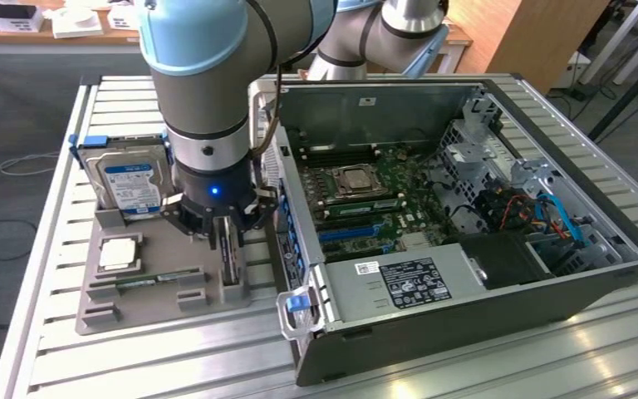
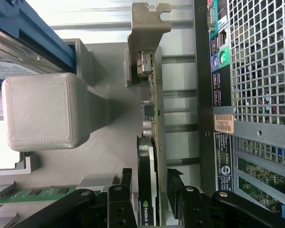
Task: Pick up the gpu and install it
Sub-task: 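Pick up the gpu and move the gpu toward the slot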
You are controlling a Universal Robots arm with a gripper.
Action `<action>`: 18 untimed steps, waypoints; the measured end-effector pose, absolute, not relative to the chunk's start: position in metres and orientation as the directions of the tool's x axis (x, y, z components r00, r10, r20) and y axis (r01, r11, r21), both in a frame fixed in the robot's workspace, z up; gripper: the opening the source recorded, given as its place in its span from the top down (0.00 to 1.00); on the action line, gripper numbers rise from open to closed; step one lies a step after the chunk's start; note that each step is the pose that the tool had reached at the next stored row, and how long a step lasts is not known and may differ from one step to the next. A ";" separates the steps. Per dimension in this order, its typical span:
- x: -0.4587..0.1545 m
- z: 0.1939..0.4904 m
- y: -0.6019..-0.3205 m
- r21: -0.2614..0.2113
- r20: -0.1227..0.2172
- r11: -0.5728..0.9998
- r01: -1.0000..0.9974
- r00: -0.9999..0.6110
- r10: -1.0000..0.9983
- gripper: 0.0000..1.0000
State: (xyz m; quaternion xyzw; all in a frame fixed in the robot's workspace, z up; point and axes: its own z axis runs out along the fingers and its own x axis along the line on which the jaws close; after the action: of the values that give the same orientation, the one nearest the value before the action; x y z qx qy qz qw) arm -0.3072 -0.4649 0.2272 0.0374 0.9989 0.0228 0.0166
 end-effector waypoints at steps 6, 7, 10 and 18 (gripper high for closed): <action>-0.307 0.227 -0.462 0.047 -0.031 0.996 0.074 -0.997 0.075 0.57; -0.307 0.227 -0.462 0.047 -0.031 0.996 0.074 -0.997 0.075 0.57; -0.307 0.227 -0.462 0.047 -0.031 0.996 0.074 -0.997 0.075 0.57; -0.308 0.227 -0.461 0.047 -0.031 0.996 0.074 -0.997 0.076 0.57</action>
State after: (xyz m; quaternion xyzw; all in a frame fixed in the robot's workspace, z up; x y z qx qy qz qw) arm -0.3083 -0.4613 0.2270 0.0375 0.9989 0.0228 0.0166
